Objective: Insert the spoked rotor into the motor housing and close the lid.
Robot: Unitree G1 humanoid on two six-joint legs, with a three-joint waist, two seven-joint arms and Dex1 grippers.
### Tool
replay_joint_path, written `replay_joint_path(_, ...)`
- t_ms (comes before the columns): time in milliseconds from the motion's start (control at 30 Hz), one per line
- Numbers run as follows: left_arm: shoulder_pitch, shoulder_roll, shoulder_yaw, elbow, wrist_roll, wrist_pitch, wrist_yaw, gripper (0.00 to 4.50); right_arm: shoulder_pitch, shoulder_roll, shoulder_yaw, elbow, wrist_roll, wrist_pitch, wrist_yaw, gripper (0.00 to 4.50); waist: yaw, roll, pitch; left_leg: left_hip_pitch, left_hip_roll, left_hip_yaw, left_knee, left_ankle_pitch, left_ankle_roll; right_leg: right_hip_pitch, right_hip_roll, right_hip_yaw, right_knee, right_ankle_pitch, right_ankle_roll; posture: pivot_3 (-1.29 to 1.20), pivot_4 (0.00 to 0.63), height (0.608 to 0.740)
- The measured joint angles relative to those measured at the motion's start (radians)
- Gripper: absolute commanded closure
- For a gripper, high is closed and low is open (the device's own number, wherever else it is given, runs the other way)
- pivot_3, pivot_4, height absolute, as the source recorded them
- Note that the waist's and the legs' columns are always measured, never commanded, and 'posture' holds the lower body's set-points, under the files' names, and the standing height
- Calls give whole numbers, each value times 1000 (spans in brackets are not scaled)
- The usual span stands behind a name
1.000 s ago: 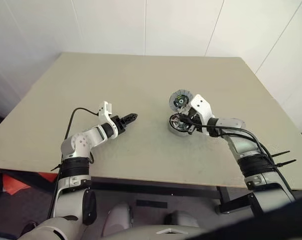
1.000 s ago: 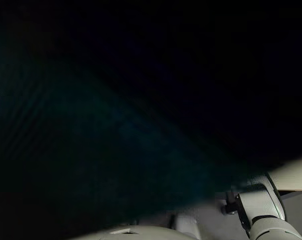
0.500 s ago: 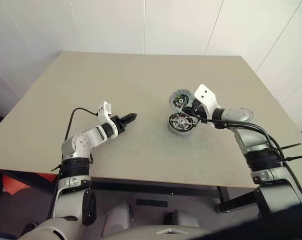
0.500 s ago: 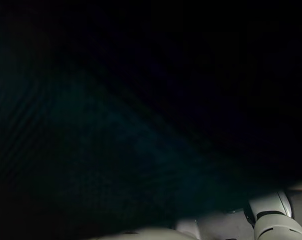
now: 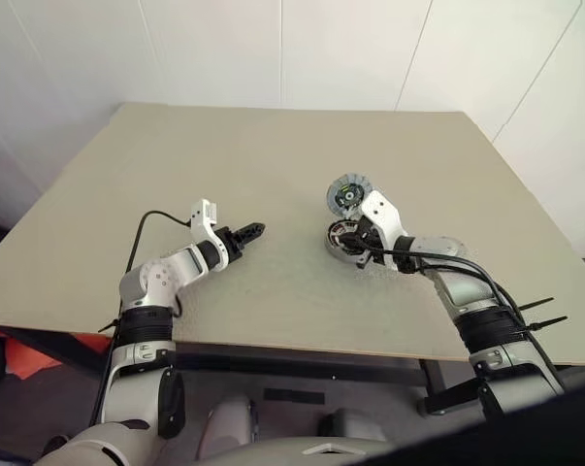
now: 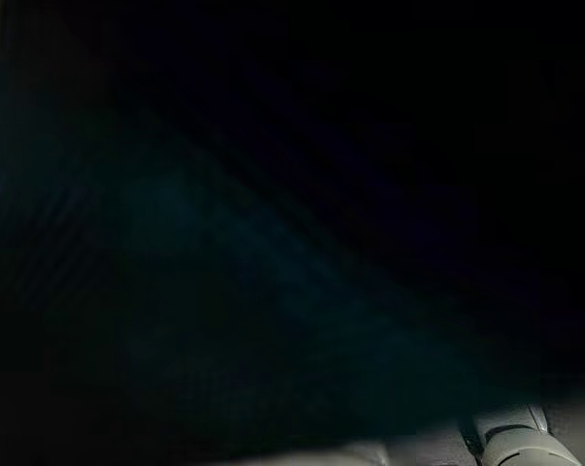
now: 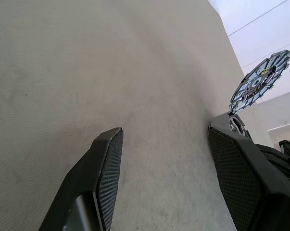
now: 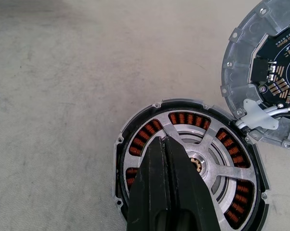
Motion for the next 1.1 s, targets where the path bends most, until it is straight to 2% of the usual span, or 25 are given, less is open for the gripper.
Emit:
replay_joint_path(300, 4, -7, -6, 1, 0, -3, 0, 1523, -59, -110, -59, -115, 26, -32, 69, 4500, 0, 0, 1, -6, 3, 6, -2, 2, 7, -6, -1, 0, -1, 1, 1, 0, 0, 740)
replay_joint_path(467, 4, -9, -8, 6, 1, -13, 0, 1523, -77, -207, -31, -137, 10, -77, 168, 4500, 3, 0, 1, -9, 3, 7, -2, 1, 9, -7, -1, -1, -3, 1, 1, 0, 0, 740)
replay_joint_path(567, 3, -8, -11, 17, 3, -23, 0, 1487, -55, -306, 32, -133, -24, -142, 295, 3870, 10, 0, 1, -10, 3, 7, -1, 1, 10, -7, -1, -1, -5, 1, 1, 0, 0, 740)
replay_joint_path(633, 3, -5, -13, 26, 7, -27, -1, 1487, -56, -368, 90, -84, -83, -231, 368, 3234, 9, 0, 1, -10, 3, 7, 0, 0, 10, -7, -1, -1, -5, 1, 1, 0, 0, 740)
replay_joint_path(767, -2, -8, -18, 37, 12, -43, -2, 1487, -133, -381, 177, 40, -214, -433, 391, 1916, -2, 0, 1, -10, 4, 8, 2, 1, 10, -8, -1, -1, -1, 1, 1, 0, 0, 740)
replay_joint_path(900, -5, -14, -19, 42, 11, -55, -3, 1487, -211, -368, 213, 94, -265, -587, 429, 1916, -3, 0, 1, -9, 6, 8, 2, 1, 9, -8, 0, -1, 1, 1, 0, 0, 0, 740)
replay_joint_path(1100, 18, -25, -11, 28, 5, -66, 1, 1487, -300, -299, 266, 224, -329, -708, 443, 1916, -3, 0, 1, -12, 6, 8, 5, 1, 11, -10, 0, -1, 1, 1, 0, 0, 0, 740)
